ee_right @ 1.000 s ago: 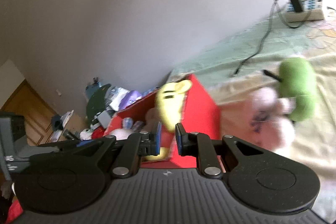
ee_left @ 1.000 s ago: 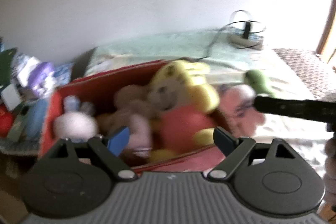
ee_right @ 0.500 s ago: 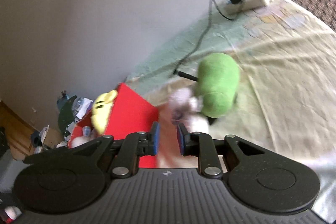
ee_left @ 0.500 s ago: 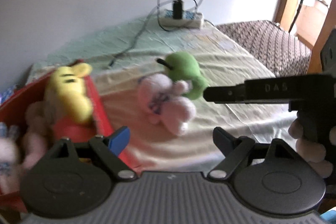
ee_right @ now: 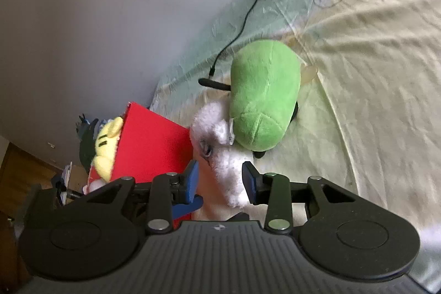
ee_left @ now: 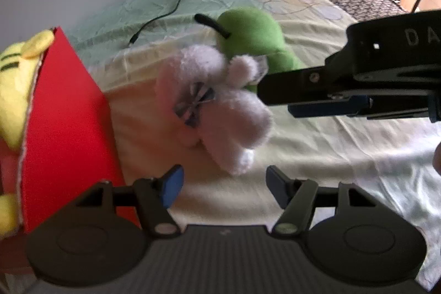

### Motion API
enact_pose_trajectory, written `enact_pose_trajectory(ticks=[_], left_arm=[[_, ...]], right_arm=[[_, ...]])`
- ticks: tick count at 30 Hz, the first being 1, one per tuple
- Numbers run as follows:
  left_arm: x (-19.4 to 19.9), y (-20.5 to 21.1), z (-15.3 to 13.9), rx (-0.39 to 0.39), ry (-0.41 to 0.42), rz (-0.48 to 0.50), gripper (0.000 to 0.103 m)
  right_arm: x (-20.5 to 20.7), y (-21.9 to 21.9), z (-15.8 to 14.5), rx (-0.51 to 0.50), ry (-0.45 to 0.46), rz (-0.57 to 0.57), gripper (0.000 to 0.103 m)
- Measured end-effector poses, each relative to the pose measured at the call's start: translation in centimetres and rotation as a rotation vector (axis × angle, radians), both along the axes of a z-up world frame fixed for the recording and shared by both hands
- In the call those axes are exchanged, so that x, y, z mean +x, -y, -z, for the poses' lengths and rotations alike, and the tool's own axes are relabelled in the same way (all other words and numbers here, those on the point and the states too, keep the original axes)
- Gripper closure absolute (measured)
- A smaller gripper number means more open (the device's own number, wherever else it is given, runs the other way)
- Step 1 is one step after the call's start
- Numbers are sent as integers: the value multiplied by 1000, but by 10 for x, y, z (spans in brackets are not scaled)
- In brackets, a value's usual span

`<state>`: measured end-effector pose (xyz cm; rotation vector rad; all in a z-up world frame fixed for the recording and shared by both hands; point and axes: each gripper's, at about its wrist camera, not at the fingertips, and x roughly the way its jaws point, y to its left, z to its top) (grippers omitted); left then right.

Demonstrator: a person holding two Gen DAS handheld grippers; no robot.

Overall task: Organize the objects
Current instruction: 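Close the right tool on the white bunny's head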

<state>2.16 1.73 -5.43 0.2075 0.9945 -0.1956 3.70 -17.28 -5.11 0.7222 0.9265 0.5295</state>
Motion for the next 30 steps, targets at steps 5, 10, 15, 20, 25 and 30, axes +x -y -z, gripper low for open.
enact_pose_trajectory(ticks=[5, 10, 15, 20, 25, 30], left_arm=[[14, -4, 10, -9, -18, -35, 38], [23, -5, 15, -26, -43, -38, 47], [25, -1, 15, -42, -53, -31, 57], [14, 4, 8, -66, -50, 9, 60], [-2, 3, 4, -73, -49, 40, 61], [-24, -4, -2, -136, -73, 67, 60]], right_arm=[[18, -8, 12, -7, -24, -28, 64], [28, -19, 17, -30, -13, -67, 71], [30, -16, 20, -12, -21, -93, 76], [23, -13, 17, -2, -29, -119, 79], [11, -9, 10, 9, -27, -130, 79], [-9, -8, 5, 1, -29, -162, 80]])
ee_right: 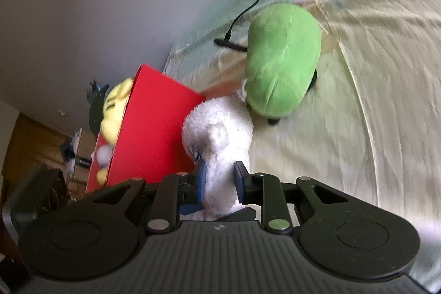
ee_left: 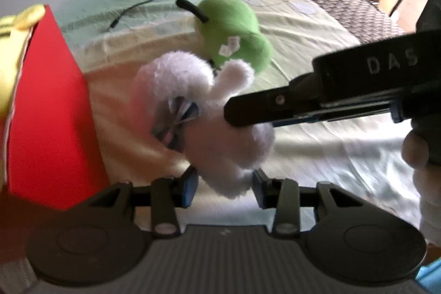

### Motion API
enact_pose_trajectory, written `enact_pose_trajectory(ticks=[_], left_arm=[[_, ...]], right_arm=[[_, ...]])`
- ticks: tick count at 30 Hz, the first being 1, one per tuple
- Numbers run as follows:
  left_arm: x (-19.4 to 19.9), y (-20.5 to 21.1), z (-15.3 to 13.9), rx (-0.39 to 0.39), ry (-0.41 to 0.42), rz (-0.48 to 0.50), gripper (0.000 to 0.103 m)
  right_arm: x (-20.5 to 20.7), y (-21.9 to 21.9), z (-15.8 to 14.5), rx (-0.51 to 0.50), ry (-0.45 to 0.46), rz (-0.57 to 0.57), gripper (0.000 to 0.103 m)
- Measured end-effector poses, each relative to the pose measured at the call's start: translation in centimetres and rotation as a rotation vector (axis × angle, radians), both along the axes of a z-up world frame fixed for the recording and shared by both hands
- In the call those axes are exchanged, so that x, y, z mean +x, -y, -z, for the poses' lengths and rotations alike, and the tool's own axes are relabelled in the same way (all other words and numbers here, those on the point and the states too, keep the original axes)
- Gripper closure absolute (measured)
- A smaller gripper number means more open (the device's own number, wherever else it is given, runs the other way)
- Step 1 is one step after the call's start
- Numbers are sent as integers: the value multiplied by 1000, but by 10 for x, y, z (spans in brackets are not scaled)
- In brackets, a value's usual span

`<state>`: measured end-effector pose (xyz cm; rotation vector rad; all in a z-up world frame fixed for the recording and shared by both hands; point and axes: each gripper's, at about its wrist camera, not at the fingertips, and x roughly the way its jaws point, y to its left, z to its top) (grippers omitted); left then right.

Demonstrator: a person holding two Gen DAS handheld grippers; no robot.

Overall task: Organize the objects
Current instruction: 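Close the right tool on the white bunny's head, then lift the white bunny with the right tool and carry it toward the red box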

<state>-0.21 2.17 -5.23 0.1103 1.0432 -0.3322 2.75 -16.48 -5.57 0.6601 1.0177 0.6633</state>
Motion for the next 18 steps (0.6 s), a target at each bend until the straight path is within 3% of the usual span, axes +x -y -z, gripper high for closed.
enact_pose_trajectory(ticks=[9, 18], left_arm=[[-45, -14, -1, -107, -57, 73, 60], [-46, -33, -1, -264, -102, -5, 55]], right_arm=[[-45, 7, 2, -8, -48, -41, 79], [-43, 6, 6, -69, -35, -21, 66]])
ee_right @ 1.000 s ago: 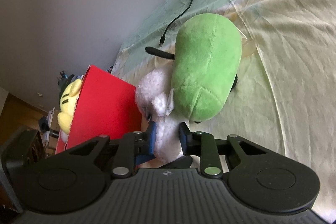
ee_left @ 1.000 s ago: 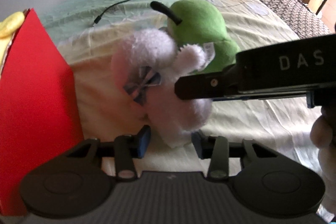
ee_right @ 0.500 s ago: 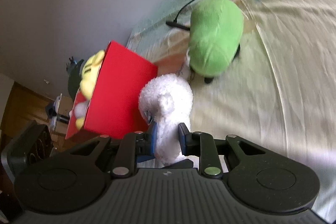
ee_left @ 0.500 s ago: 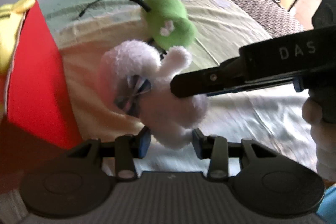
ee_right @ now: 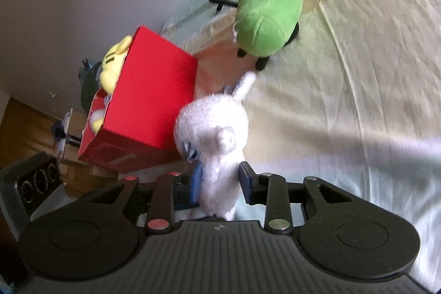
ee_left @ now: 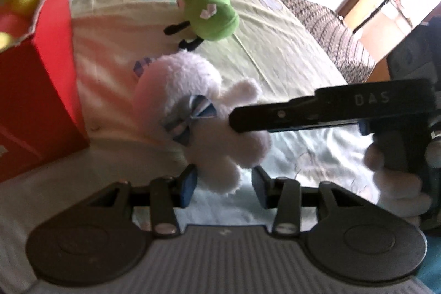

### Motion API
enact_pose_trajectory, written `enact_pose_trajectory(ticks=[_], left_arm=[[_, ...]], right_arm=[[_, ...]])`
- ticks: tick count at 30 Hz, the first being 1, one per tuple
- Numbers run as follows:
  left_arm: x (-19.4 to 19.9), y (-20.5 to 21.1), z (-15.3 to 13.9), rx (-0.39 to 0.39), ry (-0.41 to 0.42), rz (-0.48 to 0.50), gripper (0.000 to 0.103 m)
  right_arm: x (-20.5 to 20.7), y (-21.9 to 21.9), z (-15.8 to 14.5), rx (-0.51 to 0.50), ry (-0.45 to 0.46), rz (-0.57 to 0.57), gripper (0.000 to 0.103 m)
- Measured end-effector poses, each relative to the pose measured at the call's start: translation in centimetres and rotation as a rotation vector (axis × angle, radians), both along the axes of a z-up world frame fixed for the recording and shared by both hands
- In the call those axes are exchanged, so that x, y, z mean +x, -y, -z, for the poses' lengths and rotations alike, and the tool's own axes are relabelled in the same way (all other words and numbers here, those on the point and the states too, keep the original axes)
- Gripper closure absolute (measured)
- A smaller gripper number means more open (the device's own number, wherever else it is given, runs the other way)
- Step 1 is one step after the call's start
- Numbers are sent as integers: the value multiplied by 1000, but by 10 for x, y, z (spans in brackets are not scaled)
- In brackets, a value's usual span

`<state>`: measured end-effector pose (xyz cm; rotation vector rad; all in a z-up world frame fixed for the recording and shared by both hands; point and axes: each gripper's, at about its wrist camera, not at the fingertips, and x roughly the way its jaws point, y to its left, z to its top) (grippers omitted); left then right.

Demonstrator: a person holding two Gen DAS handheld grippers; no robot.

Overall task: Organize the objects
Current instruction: 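Lift the white bunny with the right tool and carry it toward the red box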

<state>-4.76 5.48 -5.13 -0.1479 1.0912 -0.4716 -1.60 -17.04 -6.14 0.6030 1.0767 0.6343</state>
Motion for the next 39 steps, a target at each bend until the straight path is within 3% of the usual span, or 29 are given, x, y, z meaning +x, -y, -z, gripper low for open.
enact_pose_trajectory(ticks=[2, 10, 12, 18, 25, 31, 39], left_arm=[[3, -1, -2, -19, -1, -18, 51], [8, -7, -12, -101, -12, -25, 39], [8, -8, -12, -100, -11, -33, 29], [23, -11, 2, -78, -64, -89, 26], [34, 0, 2, -71, -58, -92, 27], [37, 3, 6, -68, -69, -94, 28], [23, 5, -6, -87, -41, -63, 23]], right_arm=[[7, 0, -3, -37, 29, 18, 53], [37, -9, 3, -36, 67, -34, 51], [40, -11, 6, -13, 47, -51, 51], [43, -17, 11, 18, 26, -128, 50], [44, -11, 17, 68, -20, -131, 50], [42, -9, 16, 65, -14, -141, 62], [31, -1, 14, 63, -11, -125, 66]])
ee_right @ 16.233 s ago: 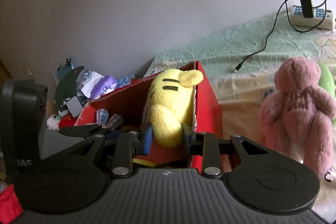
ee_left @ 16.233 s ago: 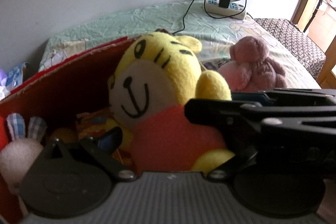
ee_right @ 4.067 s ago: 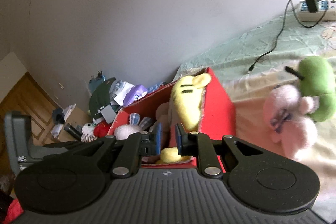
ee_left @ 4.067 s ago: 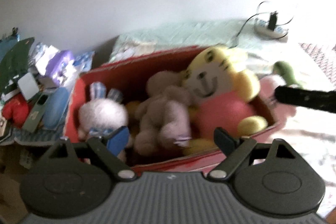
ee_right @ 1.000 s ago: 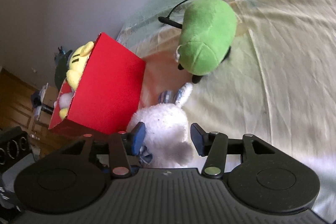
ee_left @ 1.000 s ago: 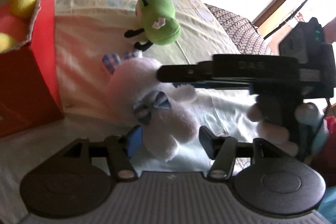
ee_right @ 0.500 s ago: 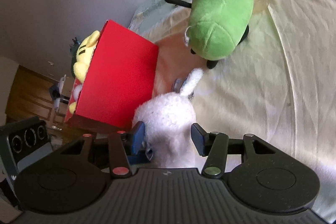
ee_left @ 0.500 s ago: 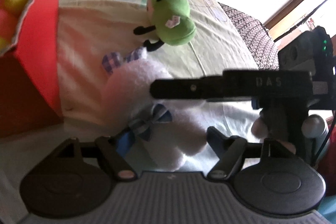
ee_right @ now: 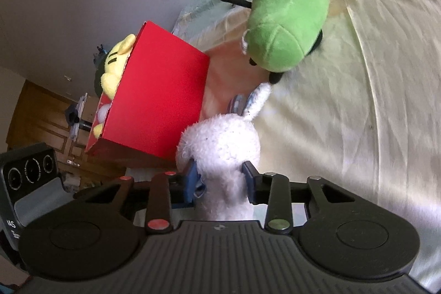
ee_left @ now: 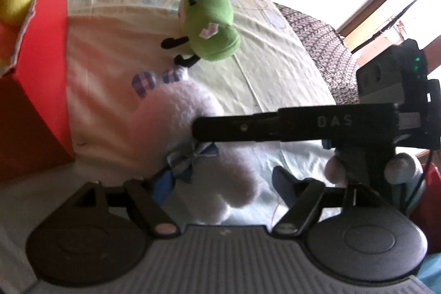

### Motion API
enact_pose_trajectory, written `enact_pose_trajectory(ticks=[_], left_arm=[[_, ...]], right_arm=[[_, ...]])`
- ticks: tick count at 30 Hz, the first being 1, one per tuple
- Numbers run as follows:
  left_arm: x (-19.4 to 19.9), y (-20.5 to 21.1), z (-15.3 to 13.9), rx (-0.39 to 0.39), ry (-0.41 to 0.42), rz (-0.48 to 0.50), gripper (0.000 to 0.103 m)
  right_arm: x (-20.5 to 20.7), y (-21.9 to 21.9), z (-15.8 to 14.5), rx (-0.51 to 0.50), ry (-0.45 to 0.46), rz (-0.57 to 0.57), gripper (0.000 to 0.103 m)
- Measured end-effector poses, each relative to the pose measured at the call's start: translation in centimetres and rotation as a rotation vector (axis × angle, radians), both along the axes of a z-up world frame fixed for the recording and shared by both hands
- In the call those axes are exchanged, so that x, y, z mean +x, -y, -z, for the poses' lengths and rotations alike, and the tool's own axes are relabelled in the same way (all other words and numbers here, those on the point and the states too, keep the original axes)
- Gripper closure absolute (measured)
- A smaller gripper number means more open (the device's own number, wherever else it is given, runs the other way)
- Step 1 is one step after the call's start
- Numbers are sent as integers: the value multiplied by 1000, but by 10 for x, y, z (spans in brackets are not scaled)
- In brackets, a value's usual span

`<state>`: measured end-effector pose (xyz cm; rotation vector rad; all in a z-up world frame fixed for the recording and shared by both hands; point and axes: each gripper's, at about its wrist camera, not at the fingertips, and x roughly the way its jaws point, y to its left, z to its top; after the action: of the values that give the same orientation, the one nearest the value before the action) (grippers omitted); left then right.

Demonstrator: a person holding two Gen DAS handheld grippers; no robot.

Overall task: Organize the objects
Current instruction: 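Lift the white bunny with the right tool and carry it toward the red box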

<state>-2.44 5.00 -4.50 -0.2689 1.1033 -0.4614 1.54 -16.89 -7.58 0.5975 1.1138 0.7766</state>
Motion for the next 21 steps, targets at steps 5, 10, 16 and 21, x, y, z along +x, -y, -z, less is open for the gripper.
enact_pose_trajectory(ticks=[5, 10, 16, 21], left_arm=[[2, -8, 6, -29, -28, -21, 22], [0, 1, 11, 2, -25, 7, 26], [-11, 5, -8, 15, 36, 34, 27], [-24, 5, -30, 22, 98, 45, 27]], right_arm=[[-12, -4, -3, -11, 21, -2, 67], [-22, -2, -8, -15, 34, 12, 67], [-35, 6, -19, 20, 48, 39, 68], [-47, 9, -37, 50, 90, 63, 68]])
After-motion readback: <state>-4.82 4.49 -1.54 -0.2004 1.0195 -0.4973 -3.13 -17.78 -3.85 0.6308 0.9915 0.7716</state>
